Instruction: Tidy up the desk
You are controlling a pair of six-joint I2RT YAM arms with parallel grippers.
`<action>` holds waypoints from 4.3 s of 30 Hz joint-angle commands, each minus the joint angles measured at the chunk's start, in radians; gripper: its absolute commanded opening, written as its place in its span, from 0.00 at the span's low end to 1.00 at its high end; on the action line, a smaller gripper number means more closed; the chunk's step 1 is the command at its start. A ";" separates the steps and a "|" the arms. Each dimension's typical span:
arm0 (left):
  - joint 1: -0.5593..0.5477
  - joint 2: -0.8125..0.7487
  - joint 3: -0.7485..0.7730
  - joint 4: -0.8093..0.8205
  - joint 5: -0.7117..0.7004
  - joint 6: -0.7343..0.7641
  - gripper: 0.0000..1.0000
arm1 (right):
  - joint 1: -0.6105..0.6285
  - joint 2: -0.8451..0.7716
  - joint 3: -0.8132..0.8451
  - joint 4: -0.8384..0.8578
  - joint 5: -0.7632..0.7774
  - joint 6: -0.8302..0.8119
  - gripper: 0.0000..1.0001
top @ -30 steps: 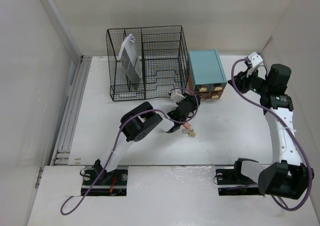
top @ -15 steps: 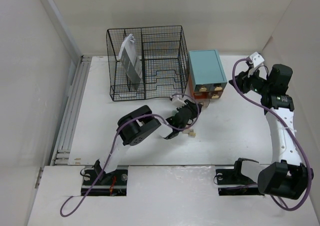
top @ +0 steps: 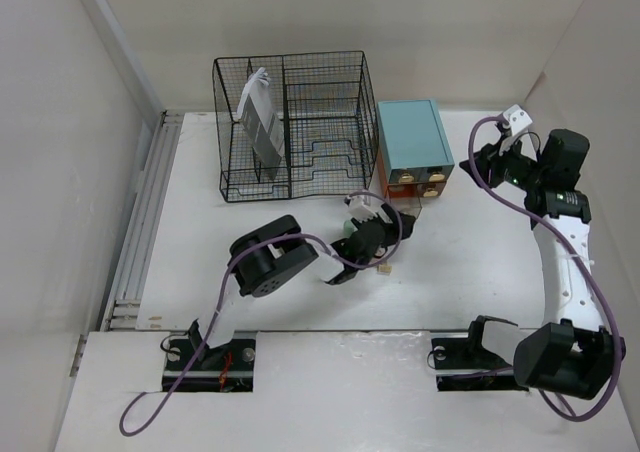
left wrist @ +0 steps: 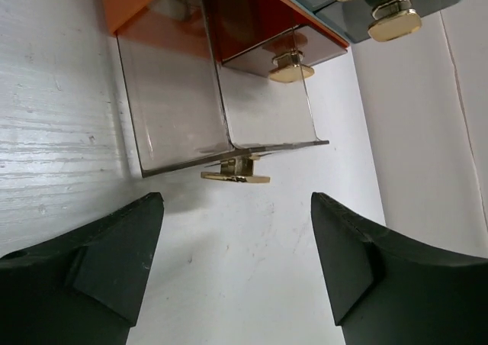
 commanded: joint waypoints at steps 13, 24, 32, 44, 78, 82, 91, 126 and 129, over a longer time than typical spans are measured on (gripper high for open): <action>-0.118 -0.478 -0.149 -0.031 -0.057 0.318 0.00 | -0.011 -0.188 -0.088 0.014 0.101 -0.208 0.00; -0.161 -0.988 -0.437 -0.555 -0.096 0.494 0.50 | 0.260 -0.056 0.043 -0.578 -0.049 -0.643 0.36; -0.195 -1.414 -0.600 -0.913 -0.240 0.185 1.00 | 0.715 -0.024 -0.149 -0.318 0.222 -0.523 0.56; -0.204 -1.521 -0.428 -1.310 -0.364 0.078 0.91 | 0.866 0.410 0.031 -0.221 0.345 -0.331 0.63; -0.204 -1.668 -0.508 -1.360 -0.353 0.092 0.72 | 0.932 0.705 0.054 -0.124 0.514 -0.175 0.18; -0.204 -1.659 -0.519 -1.350 -0.353 0.101 0.70 | 0.932 0.651 0.054 -0.134 0.503 -0.184 0.00; -0.204 -1.393 -0.530 -1.140 -0.343 0.210 0.62 | 0.853 0.424 0.115 -0.172 0.530 -0.224 0.00; 0.090 -0.498 -0.162 -0.697 0.000 0.548 0.62 | 0.583 0.504 0.209 -0.197 0.708 -0.287 0.32; 0.116 -0.451 -0.142 -0.686 0.021 0.557 0.62 | 0.583 0.493 0.209 -0.197 0.698 -0.287 0.41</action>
